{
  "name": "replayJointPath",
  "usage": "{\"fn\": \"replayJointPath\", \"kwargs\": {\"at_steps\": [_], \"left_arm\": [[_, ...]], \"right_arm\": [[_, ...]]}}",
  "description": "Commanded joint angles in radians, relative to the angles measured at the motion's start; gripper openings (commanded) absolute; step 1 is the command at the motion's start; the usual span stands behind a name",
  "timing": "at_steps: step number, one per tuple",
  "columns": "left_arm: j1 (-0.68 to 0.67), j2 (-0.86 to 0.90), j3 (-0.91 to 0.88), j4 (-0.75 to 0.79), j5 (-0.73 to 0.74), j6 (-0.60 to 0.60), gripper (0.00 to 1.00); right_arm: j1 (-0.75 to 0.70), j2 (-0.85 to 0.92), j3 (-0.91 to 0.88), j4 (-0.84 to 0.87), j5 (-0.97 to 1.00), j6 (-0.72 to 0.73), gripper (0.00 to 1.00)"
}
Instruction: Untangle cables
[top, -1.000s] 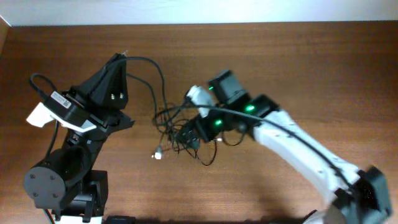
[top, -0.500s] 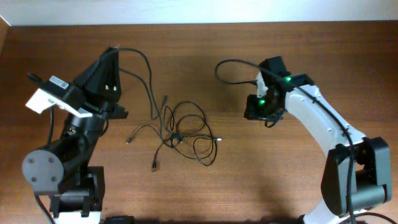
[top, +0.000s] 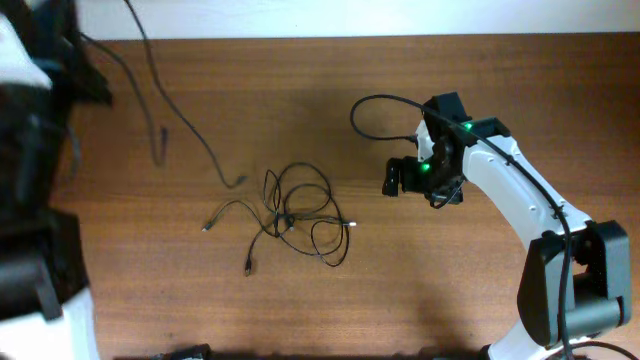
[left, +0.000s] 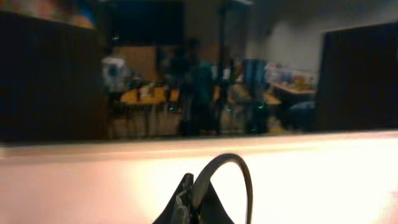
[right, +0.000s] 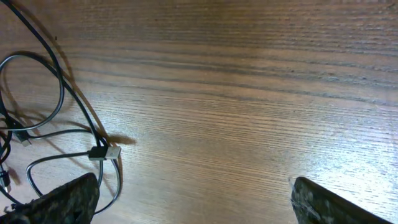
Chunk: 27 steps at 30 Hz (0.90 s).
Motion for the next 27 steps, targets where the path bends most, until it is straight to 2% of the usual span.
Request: {"fn": "replayJointPath", "kwargs": {"at_steps": [1, 4, 9, 10, 12, 17, 20, 21, 22, 23, 24, 27], "left_arm": [[0.103, 0.180, 0.111, -0.069, -0.024, 0.026, 0.00], [0.194, 0.312, 0.117, -0.012, -0.024, 0.026, 0.00], [0.291, 0.470, 0.117, 0.345, -0.027, 0.026, 0.00], [0.307, 0.498, 0.118, 0.363, -0.073, 0.026, 0.00], [0.346, 0.561, 0.118, 0.305, -0.145, 0.026, 0.00], [0.354, 0.799, 0.117, -0.061, -0.148, 0.019, 0.00], [0.334, 0.941, 0.117, -0.198, -0.168, -0.049, 0.02], [0.313, 0.966, 0.117, -0.221, -0.175, -0.053, 0.18], [0.288, 0.977, 0.117, -0.246, -0.175, -0.076, 0.60], [0.267, 0.977, 0.117, -0.257, -0.175, -0.087, 0.77], [0.232, 0.965, 0.117, -0.270, -0.175, -0.094, 0.99], [0.131, 0.895, 0.117, -0.278, -0.217, -0.122, 0.99]], "right_arm": [[0.003, -0.013, -0.005, 0.000, -0.006, -0.002, 0.99], [0.003, -0.013, -0.005, 0.000, -0.006, -0.002, 0.99], [0.003, -0.013, -0.005, 0.000, -0.006, -0.002, 0.99], [0.003, -0.013, -0.005, 0.000, -0.006, -0.002, 0.99], [0.003, -0.013, -0.005, 0.000, -0.006, -0.002, 0.99], [0.003, -0.013, -0.005, 0.000, -0.006, -0.002, 0.99], [0.003, -0.013, -0.005, 0.000, -0.006, -0.002, 0.99], [0.003, -0.013, -0.005, 0.000, -0.006, -0.002, 0.99], [0.003, -0.013, -0.005, 0.000, -0.006, -0.002, 0.99], [0.003, -0.013, -0.005, 0.000, -0.006, -0.002, 0.99], [0.003, -0.013, -0.005, 0.000, -0.006, -0.002, 0.99], [0.003, -0.013, -0.005, 0.000, -0.006, -0.002, 0.99]]}}
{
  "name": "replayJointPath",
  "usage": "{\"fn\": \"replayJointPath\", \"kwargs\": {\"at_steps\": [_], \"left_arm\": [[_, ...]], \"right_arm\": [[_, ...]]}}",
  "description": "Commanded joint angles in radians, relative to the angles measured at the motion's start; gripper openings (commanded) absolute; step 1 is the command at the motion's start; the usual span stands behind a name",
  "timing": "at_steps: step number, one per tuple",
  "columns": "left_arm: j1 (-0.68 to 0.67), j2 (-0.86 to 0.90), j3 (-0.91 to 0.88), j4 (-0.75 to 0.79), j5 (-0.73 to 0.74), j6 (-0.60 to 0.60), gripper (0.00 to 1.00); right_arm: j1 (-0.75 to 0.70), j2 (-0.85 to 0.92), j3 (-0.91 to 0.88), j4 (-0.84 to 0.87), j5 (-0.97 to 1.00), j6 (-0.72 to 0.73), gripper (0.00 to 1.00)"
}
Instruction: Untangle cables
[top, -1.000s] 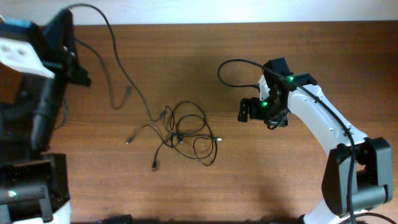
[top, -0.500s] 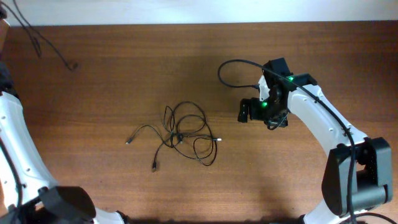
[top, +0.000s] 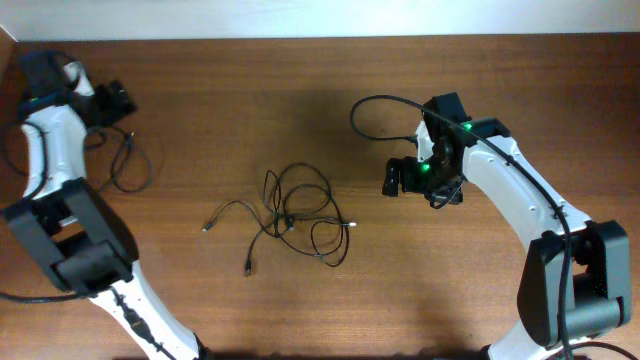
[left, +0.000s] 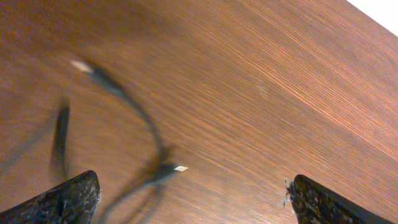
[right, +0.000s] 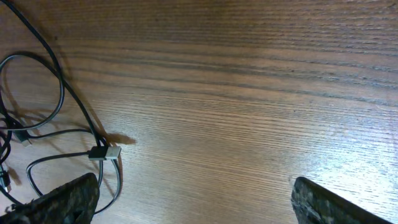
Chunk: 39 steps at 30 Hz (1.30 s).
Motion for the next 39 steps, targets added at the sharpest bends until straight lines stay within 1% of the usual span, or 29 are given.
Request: {"fn": "replayJointPath", "kwargs": {"at_steps": [1, 3, 5, 7, 8, 10, 13, 14, 18, 20, 21, 22, 23, 24, 25, 26, 28, 29, 31, 32, 33, 34, 35, 36, 37, 38, 39], "left_arm": [[-0.113, -0.120, 0.004, -0.004, -0.081, -0.048, 0.99], [-0.180, -0.195, 0.004, -0.010, -0.111, -0.051, 0.99], [-0.264, -0.304, 0.004, -0.017, -0.192, -0.061, 0.99], [-0.325, -0.409, 0.004, -0.042, -0.261, -0.131, 0.99], [-0.367, -0.474, 0.004, -0.047, -0.270, -0.158, 0.99], [-0.415, -0.567, 0.004, -0.051, -0.284, -0.183, 0.99], [-0.465, -0.682, 0.004, -0.085, -0.380, -0.182, 0.99], [-0.468, -0.764, 0.004, -0.146, -0.389, -0.183, 0.99], [-0.468, -0.960, 0.004, -0.280, -0.389, -0.183, 0.99], [-0.468, -1.076, 0.004, -0.397, -0.389, -0.183, 0.99], [-0.468, -1.131, 0.003, -0.496, -0.388, -0.212, 0.99], [-0.468, -1.162, 0.003, -0.595, -0.335, -0.276, 0.99], [-0.468, -1.169, 0.003, -0.634, -0.288, -0.293, 0.99], [-0.468, -1.170, -0.001, -0.727, -0.148, -0.299, 0.99], [-0.468, -1.166, -0.017, -0.756, -0.097, -0.299, 0.99], [-0.468, -1.159, -0.063, -0.763, -0.061, -0.298, 0.99], [-0.468, -1.143, -0.163, -0.743, -0.056, -0.299, 1.00], [-0.468, -1.135, -0.206, -0.729, -0.048, -0.300, 1.00], [-0.468, -1.103, -0.360, -0.676, -0.046, -0.364, 0.99], [-0.468, -1.070, -0.468, -0.614, -0.038, -0.365, 0.89], [-0.469, -1.041, -0.532, -0.557, 0.000, -0.364, 0.84], [-0.474, -1.006, -0.582, -0.506, 0.035, -0.346, 0.84], [-0.503, -0.945, -0.624, -0.465, 0.039, -0.330, 0.84], [-0.555, -0.866, -0.631, -0.445, 0.039, -0.315, 0.84], [-0.597, -0.818, -0.631, -0.424, 0.033, -0.296, 0.87], [-0.643, -0.772, -0.631, -0.404, -0.001, -0.294, 0.88], [-0.691, -0.717, -0.631, -0.383, -0.069, -0.303, 0.87]], "right_arm": [[0.003, -0.013, -0.005, 0.000, -0.005, -0.002, 0.99], [0.003, -0.013, -0.005, 0.000, -0.005, -0.002, 0.99], [0.003, -0.013, -0.005, 0.000, -0.005, -0.002, 0.99], [0.003, -0.013, -0.005, 0.000, -0.005, -0.002, 0.99], [0.003, -0.013, -0.005, 0.000, -0.005, -0.002, 0.99], [0.003, -0.013, -0.005, 0.000, -0.005, -0.002, 0.98], [0.003, -0.013, -0.005, 0.000, -0.005, -0.002, 0.99], [0.003, -0.013, -0.005, 0.000, -0.005, -0.002, 0.99], [0.003, -0.013, -0.005, 0.000, -0.005, -0.002, 0.98], [0.003, -0.013, -0.005, 0.000, -0.006, -0.002, 0.99], [0.003, -0.013, -0.004, 0.021, -0.009, 0.002, 0.99], [0.003, -0.013, -0.004, 0.045, -0.007, 0.002, 0.99], [0.003, -0.013, -0.004, 0.050, -0.006, 0.002, 0.99], [0.003, -0.013, -0.004, 0.053, -0.006, 0.002, 0.99], [0.003, -0.013, -0.004, 0.053, -0.006, 0.002, 0.98], [0.003, -0.013, -0.004, 0.053, -0.006, 0.002, 0.99], [0.003, -0.013, -0.004, 0.053, -0.006, 0.002, 0.99], [0.003, -0.013, -0.004, 0.053, -0.006, 0.002, 0.99], [0.003, -0.013, -0.004, 0.053, -0.006, 0.002, 0.99], [0.003, -0.013, -0.004, 0.053, -0.006, 0.002, 0.99], [0.003, -0.013, -0.005, 0.053, -0.006, 0.002, 0.99], [0.003, -0.013, -0.004, 0.053, -0.006, 0.002, 0.99], [0.003, -0.013, -0.004, 0.053, -0.006, 0.002, 0.99], [0.003, -0.013, -0.004, 0.053, -0.006, 0.002, 0.99], [0.003, -0.013, -0.004, 0.053, -0.006, 0.002, 0.99], [0.003, -0.013, -0.004, 0.054, -0.006, 0.002, 0.99], [0.003, -0.013, -0.004, 0.053, -0.006, 0.002, 0.99]]}}
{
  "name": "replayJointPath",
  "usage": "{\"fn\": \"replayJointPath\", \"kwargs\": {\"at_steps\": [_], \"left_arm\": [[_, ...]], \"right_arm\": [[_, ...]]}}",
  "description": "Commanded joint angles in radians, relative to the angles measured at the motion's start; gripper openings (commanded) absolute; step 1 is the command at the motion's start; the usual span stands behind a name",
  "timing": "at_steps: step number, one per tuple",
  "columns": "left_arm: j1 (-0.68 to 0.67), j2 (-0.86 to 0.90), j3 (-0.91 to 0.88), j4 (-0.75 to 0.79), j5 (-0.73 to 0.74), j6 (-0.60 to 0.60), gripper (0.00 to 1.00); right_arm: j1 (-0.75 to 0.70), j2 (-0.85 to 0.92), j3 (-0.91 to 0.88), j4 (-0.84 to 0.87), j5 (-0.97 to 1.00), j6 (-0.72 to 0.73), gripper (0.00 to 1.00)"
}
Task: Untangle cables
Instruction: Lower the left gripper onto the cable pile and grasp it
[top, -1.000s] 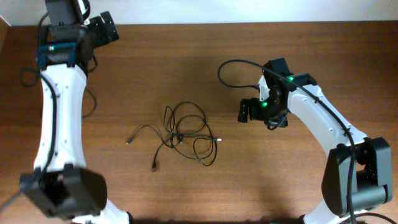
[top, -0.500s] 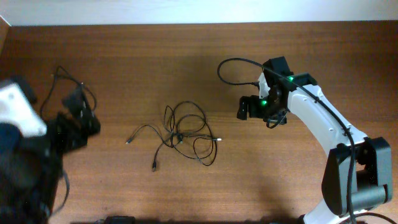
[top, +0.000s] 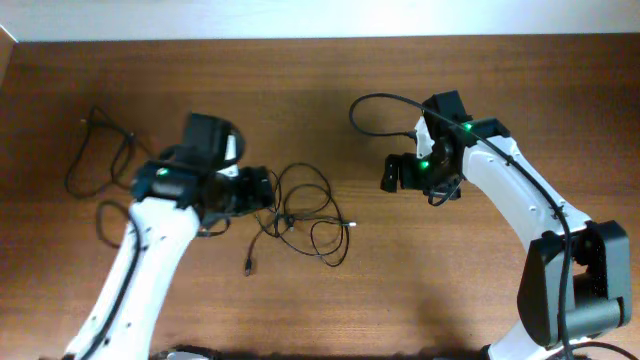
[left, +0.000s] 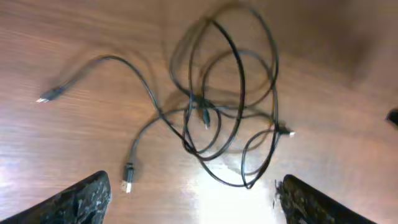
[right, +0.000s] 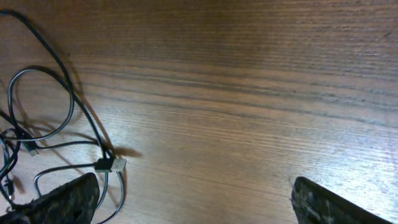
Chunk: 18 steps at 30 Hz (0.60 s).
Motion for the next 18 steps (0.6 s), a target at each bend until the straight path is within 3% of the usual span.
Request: {"fn": "replayJointPath", "kwargs": {"at_steps": [1, 2, 4, 5, 6, 9, 10, 15, 16, 18], "left_arm": [[-0.105, 0.127, -0.005, 0.034, -0.094, 0.015, 0.86], [-0.137, 0.185, -0.005, 0.045, -0.094, 0.015, 0.79], [-0.191, 0.276, -0.005, 0.087, -0.090, -0.003, 0.54], [-0.212, 0.306, -0.005, 0.108, -0.091, -0.003, 0.17], [-0.221, 0.314, -0.005, 0.122, -0.092, -0.003, 0.04], [-0.220, 0.311, 0.018, 0.165, -0.098, 0.005, 0.00], [-0.208, 0.288, 0.100, 0.123, -0.098, 0.061, 0.00], [-0.187, 0.179, 0.762, -0.137, -0.162, 0.158, 0.00], [-0.187, 0.150, 0.920, -0.139, -0.162, 0.201, 0.00], [-0.187, 0.122, 1.058, -0.137, -0.161, 0.264, 0.00]], "right_arm": [[0.003, -0.013, -0.003, 0.002, -0.006, 0.002, 0.99], [0.003, -0.013, -0.003, 0.002, -0.006, 0.002, 0.99], [0.003, -0.013, -0.003, 0.002, -0.006, 0.002, 0.99], [0.003, -0.013, -0.003, 0.002, -0.006, 0.001, 0.99], [0.003, -0.013, -0.003, 0.002, -0.006, 0.002, 0.99], [0.003, -0.013, -0.003, 0.002, -0.006, 0.002, 0.99], [0.003, -0.013, -0.003, 0.002, -0.006, 0.002, 0.99], [0.003, -0.013, -0.003, 0.002, -0.006, 0.002, 0.99], [0.003, -0.013, -0.003, 0.002, -0.006, 0.002, 0.99], [0.003, -0.013, -0.003, 0.002, -0.006, 0.002, 0.99]]}}
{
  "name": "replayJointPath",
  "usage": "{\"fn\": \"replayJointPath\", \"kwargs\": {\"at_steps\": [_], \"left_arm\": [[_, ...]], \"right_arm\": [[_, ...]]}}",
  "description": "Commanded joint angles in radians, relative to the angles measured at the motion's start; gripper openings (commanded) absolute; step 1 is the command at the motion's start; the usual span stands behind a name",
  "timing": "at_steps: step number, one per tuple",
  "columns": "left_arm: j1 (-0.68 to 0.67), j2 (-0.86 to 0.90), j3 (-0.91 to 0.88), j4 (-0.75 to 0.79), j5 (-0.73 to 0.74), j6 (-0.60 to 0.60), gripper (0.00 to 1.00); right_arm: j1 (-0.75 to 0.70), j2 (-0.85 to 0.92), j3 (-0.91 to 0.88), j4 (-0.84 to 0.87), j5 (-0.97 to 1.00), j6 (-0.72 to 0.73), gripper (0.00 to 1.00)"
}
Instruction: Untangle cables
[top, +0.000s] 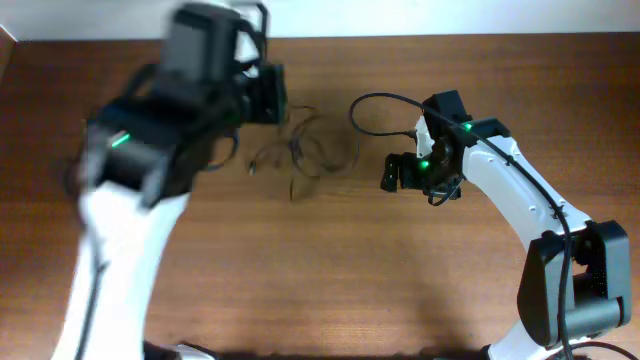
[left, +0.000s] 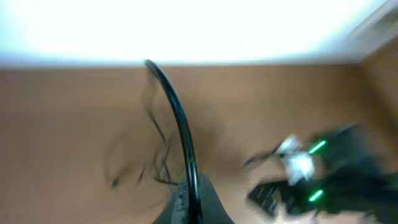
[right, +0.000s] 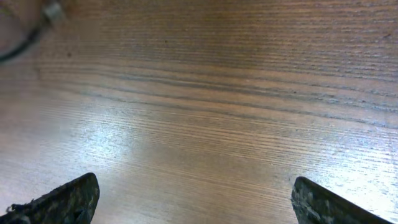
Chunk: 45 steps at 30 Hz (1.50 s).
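Observation:
My left gripper (left: 189, 208) is shut on a black cable (left: 179, 121) that arches up from its fingers. The left arm is raised high and blurred in the overhead view, its gripper (top: 268, 95) near the table's far edge. The rest of the black cable tangle (top: 305, 150) shows as a blur below it, also seen as the tangle (left: 152, 162) in the left wrist view; whether it touches the wood cannot be told. My right gripper (top: 392, 176) stands open over bare wood, its gripper (right: 196, 202) holding nothing. A cable end (right: 50, 11) shows at that view's top left corner.
The brown wooden table (top: 330, 280) ends at a white strip (top: 420, 18) along the far side. The right arm's own black lead (top: 365, 108) loops just right of the tangle. The right arm (left: 311, 168) shows blurred in the left wrist view.
My left gripper was open low over the tangle on the table; now it is shut on a black cable and raised high. The tangle has shifted toward the far edge, out of the right wrist view.
At first my left gripper was shut on a cable at the far left. Then it stood open at the left rear with that cable lying there apart. Later it was open over the middle tangle, and now it holds one of its cables aloft. The right arm barely moved.

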Motion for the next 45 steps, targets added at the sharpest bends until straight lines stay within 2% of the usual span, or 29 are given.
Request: {"fn": "replayJointPath", "kwargs": {"at_steps": [1, 3, 6, 7, 10, 11, 12, 13, 14, 17, 20, 22, 23, 26, 28, 29, 32, 34, 36, 39, 42, 45], "left_arm": [[0.004, -0.084, 0.184, 0.001, -0.015, 0.095, 0.00], [0.004, -0.113, 0.198, 0.052, -0.015, 0.161, 0.00], [0.003, -0.143, 0.198, 0.177, 0.333, 0.196, 0.00], [0.003, -0.140, 0.198, 0.206, 0.333, 0.223, 0.00], [0.003, -0.138, 0.198, 0.247, 0.204, 0.235, 0.00], [0.003, -0.146, 0.198, 0.283, 0.241, 0.246, 0.00], [0.003, -0.165, 0.198, 0.345, 0.367, 0.318, 0.00], [0.003, -0.183, 0.198, 0.397, 0.374, 0.346, 0.00], [0.003, -0.193, 0.198, 0.414, 0.332, 0.347, 0.00], [0.003, -0.201, 0.198, 0.355, 0.079, 0.356, 0.00], [0.003, -0.146, 0.198, 0.364, -0.177, 0.442, 0.00], [0.036, -0.046, 0.198, 0.502, -0.330, 0.445, 0.00], [0.115, 0.070, 0.198, 0.657, -0.379, 0.445, 0.00], [0.259, 0.280, 0.198, 0.895, -0.332, 0.441, 0.00], [0.338, 0.423, 0.198, 0.951, -0.259, 0.343, 0.00], [0.373, 0.533, 0.198, 0.934, -0.257, 0.283, 0.00], [0.400, 0.784, 0.198, 0.809, -0.257, 0.213, 0.00], [0.402, 0.899, 0.198, 0.646, -0.257, 0.101, 0.00], [0.402, 0.938, 0.198, 0.496, -0.258, 0.011, 0.00], [0.407, 0.842, 0.232, 0.371, -0.268, 0.009, 0.00], [0.399, 0.638, 0.240, 0.344, -0.244, 0.009, 0.00], [0.393, 0.346, 0.240, 0.356, -0.228, 0.009, 0.00]], "right_arm": [[0.003, -0.013, -0.002, 0.001, -0.006, 0.002, 0.99], [0.003, -0.013, -0.002, 0.001, -0.006, 0.002, 0.99], [0.003, -0.013, -0.002, 0.001, -0.006, 0.002, 0.99], [0.003, -0.013, -0.002, 0.001, -0.006, 0.002, 0.99], [0.003, -0.013, -0.002, 0.001, -0.006, 0.002, 0.99], [0.003, -0.013, -0.002, 0.001, -0.006, 0.002, 0.99], [0.003, -0.013, -0.002, 0.001, -0.006, 0.002, 0.99], [0.003, -0.013, -0.002, 0.001, -0.006, 0.002, 0.99], [0.003, -0.013, -0.002, 0.001, -0.006, 0.002, 0.99], [0.003, -0.013, -0.002, 0.001, -0.006, 0.002, 0.99], [0.003, -0.013, -0.002, 0.001, -0.006, 0.002, 0.99], [0.003, -0.013, -0.002, 0.001, -0.006, 0.002, 0.99], [0.003, -0.013, -0.002, 0.001, -0.006, 0.002, 0.99], [0.003, -0.013, -0.002, 0.001, -0.006, 0.002, 0.99], [0.003, -0.013, -0.002, 0.001, -0.006, 0.002, 0.99], [0.003, -0.013, -0.002, 0.001, -0.006, 0.002, 0.99], [0.003, -0.013, -0.002, 0.001, -0.006, 0.002, 0.99], [0.003, -0.013, -0.002, 0.001, -0.006, 0.002, 0.99], [0.003, -0.013, -0.002, 0.001, -0.006, 0.002, 0.99], [0.003, -0.013, -0.002, 0.001, -0.006, 0.002, 0.99], [0.003, -0.013, -0.002, 0.001, -0.006, 0.002, 0.99], [0.003, -0.013, -0.003, 0.001, -0.006, 0.002, 0.99]]}}
